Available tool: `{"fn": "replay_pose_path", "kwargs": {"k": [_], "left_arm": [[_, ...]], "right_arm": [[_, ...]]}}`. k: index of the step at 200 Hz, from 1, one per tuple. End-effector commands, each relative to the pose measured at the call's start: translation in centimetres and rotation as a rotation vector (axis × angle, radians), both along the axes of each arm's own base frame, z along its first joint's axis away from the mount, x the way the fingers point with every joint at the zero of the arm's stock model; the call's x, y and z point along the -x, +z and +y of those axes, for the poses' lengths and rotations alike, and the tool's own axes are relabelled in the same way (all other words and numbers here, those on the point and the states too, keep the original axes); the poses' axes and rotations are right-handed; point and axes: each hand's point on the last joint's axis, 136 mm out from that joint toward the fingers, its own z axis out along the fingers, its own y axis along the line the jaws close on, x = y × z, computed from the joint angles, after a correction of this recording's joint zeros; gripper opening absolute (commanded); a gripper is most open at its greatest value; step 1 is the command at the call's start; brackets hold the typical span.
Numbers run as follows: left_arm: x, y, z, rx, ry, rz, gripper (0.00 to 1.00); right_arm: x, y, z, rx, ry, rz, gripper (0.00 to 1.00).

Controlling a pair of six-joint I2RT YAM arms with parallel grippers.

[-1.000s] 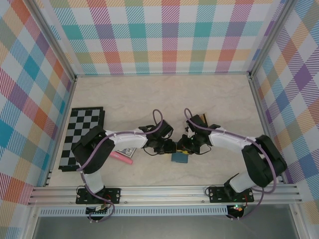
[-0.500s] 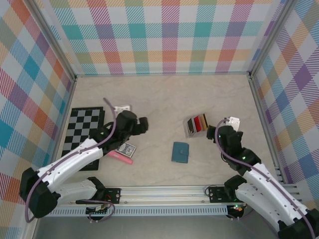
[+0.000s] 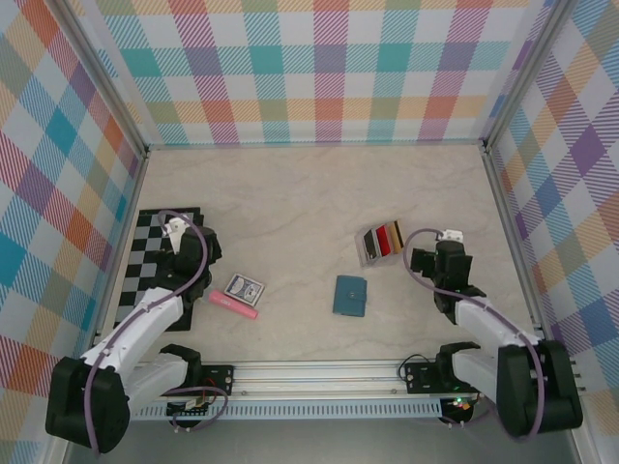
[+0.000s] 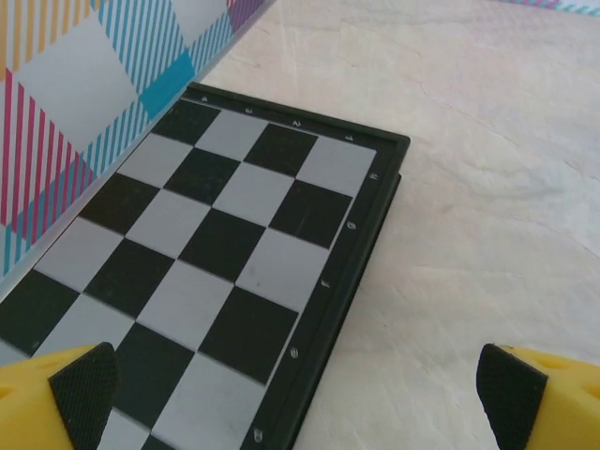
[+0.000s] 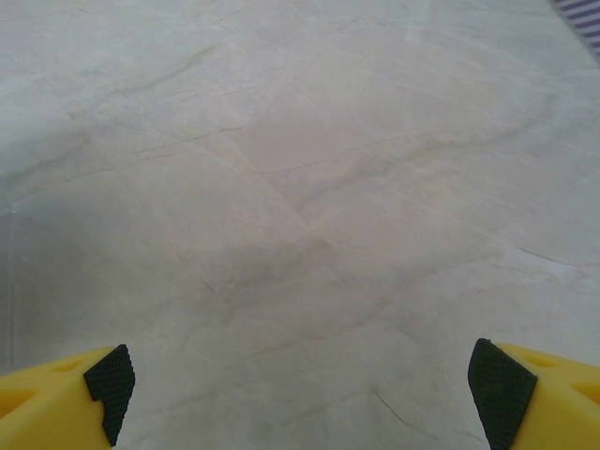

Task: Put the credit cards into the card holder
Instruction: Reset both arms

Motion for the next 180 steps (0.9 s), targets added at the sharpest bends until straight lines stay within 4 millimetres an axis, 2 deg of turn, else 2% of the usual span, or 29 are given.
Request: {"fn": "replay_pose_path", "kwargs": {"k": [1,45,54,103,127,147,168,180], "left_arm": [[-2.6,0.9,0.2,-0.029,-0.039,-0.138,1.0],[-5.0,-2.4,-0.4,0.016,-0.102,-0.149,1.0],[-5.3,-2.9,-0.4,0.016,-0.109,-0.152,1.0],[-7.3,-2.9,0.2,0.024,-0.138,-0.208,1.0],[-8.1,-4.4,0.1,0.042,-0.154,-0.172,1.0],[-8.7,-4.6,-0.8,0.045,-0.216,-0.168,1.0],[-8.8,-4.9,-1.5,0.052,-0.257,-0.167,1.0],[-9.2,-6.0,-2.1,0.053,-0.297,-0.15,1.0]], "right_arm": [[-4.1,4.3,2.0,-0.034,0.102,-0.193,0.94],[-6.2,4.4,1.1,-0.033,0.071,-0.241,0.94],[-6.6,5.1,0.8,-0.052,0.062,-0.278,0.95],[-6.9,5.0,1.3,-0.077,0.124,-0.274,0.94],[-7.2,5.2,1.1,-0.054,0.12,-0.292,0.94],[-7.6,4.2,0.6,-0.046,0.104,-0.312,0.95],[-8.4,2.7,0.9,-0.055,0.123,-0.285,0.95],[-8.5,2.5,0.4,-0.055,0.093,-0.29,0.95]]}}
